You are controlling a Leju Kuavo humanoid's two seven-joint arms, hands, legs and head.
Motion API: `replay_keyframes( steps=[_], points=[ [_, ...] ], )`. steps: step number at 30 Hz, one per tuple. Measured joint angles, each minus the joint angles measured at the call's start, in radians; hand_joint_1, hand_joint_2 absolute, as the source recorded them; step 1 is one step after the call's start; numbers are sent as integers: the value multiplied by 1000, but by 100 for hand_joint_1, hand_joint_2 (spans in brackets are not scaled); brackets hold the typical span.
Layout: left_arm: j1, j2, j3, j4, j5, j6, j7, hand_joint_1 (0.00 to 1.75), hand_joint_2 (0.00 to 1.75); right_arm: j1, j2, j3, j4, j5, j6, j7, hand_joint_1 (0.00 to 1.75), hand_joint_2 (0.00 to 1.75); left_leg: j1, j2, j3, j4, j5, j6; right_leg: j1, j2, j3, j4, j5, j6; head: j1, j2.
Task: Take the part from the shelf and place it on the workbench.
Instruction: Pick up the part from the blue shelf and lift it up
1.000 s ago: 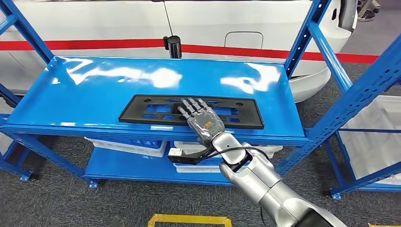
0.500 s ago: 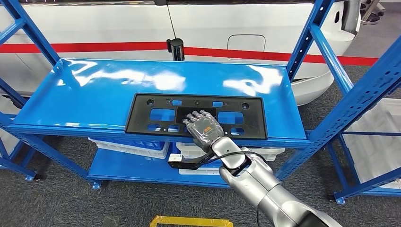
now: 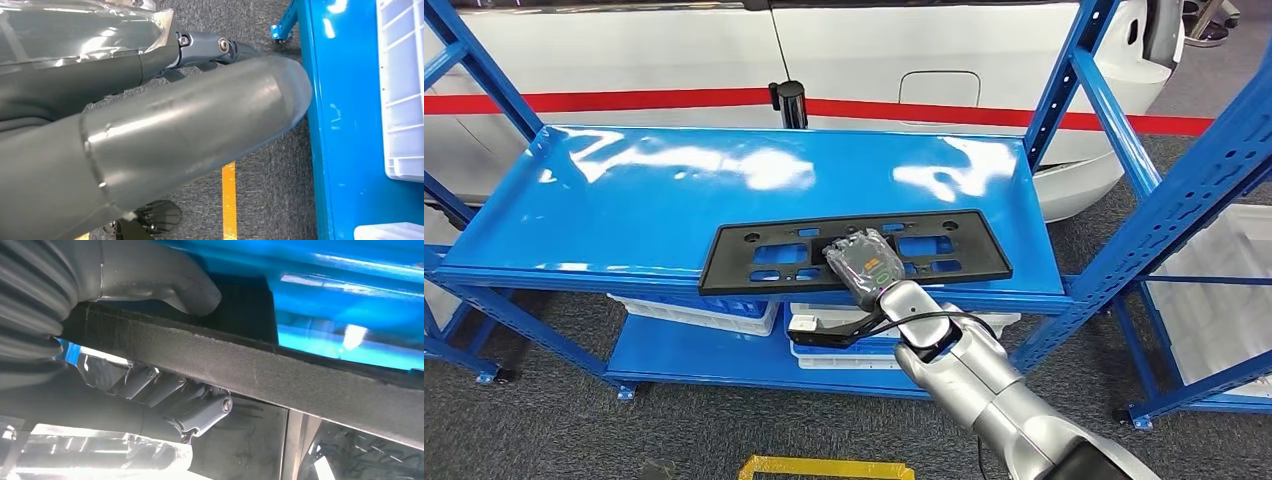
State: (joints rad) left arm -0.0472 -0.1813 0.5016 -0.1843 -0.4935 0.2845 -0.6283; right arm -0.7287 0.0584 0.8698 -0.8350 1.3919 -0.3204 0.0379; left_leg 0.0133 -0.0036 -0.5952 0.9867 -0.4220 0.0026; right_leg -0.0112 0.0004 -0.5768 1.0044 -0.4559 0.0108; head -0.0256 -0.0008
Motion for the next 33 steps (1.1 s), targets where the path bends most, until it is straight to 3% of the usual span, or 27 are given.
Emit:
replay_keyframes(
  steps=[14, 24, 33],
  points=[
    [0, -6, 10, 0, -5, 21, -3, 0, 0, -10, -10, -6, -10, -35, -23, -20, 173, 175, -3, 0, -2, 1, -3, -3, -3, 0, -1, -3, -1, 0, 0, 0],
    [1, -7, 47, 0, 22, 11, 15, 0, 0, -15, -152, -121, -372, -95, -3, -55, 173, 175, -4, 0, -4, 1, -4, -2, -4, 0, -2, -3, -1, 1, 0, 0],
    [-1, -6, 58, 0, -10, 58, 150, 0, 0, 22, -207, -154, -487, -109, -50, -64, 173, 175, -3, 0, -4, 1, -4, -1, -4, 0, -3, -3, -1, 1, 0, 0]
  ],
)
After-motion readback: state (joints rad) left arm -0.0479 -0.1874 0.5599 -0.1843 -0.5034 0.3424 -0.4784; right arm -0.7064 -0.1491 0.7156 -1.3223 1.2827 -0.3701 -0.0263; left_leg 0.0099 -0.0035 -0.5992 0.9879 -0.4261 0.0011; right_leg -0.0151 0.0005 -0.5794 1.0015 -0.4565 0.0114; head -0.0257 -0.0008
